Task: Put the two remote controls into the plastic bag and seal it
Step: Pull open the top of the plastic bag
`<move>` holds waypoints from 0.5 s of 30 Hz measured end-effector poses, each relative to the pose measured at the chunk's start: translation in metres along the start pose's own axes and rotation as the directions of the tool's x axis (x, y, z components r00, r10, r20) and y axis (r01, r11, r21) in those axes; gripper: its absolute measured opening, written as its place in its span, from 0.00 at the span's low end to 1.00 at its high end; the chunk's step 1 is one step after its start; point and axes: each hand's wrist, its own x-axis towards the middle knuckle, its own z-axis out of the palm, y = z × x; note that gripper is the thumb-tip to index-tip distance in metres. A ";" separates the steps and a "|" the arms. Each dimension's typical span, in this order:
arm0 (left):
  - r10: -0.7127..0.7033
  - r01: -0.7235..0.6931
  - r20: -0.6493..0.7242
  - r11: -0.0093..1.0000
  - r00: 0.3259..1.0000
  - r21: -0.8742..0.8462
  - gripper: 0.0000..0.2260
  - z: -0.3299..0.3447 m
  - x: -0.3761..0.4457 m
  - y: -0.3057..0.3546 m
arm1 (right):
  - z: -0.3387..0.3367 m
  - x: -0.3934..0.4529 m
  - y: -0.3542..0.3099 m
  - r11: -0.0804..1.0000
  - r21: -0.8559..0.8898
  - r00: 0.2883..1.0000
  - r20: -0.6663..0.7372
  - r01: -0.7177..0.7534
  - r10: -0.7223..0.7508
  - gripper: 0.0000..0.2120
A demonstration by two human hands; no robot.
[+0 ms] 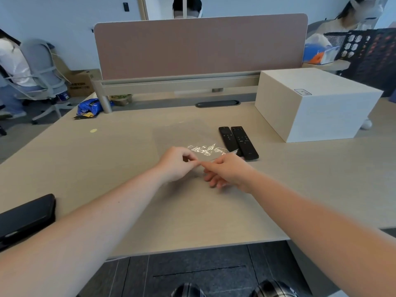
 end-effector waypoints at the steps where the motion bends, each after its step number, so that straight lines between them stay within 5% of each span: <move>1: -0.006 0.006 0.008 0.999 1.000 -0.050 0.03 0.001 0.000 0.000 | 0.003 0.000 0.000 0.996 0.087 0.999 0.017 -0.033 0.032 0.14; 8: -0.051 0.057 0.053 0.992 0.997 -0.117 0.05 0.005 0.000 -0.001 | 0.007 0.007 0.000 0.899 0.423 0.994 0.031 -0.112 0.109 0.12; 15: 0.035 -0.035 0.034 0.999 0.999 -0.005 0.02 0.010 0.000 -0.003 | 0.009 0.012 0.005 0.911 0.406 0.997 -0.004 -0.067 0.075 0.08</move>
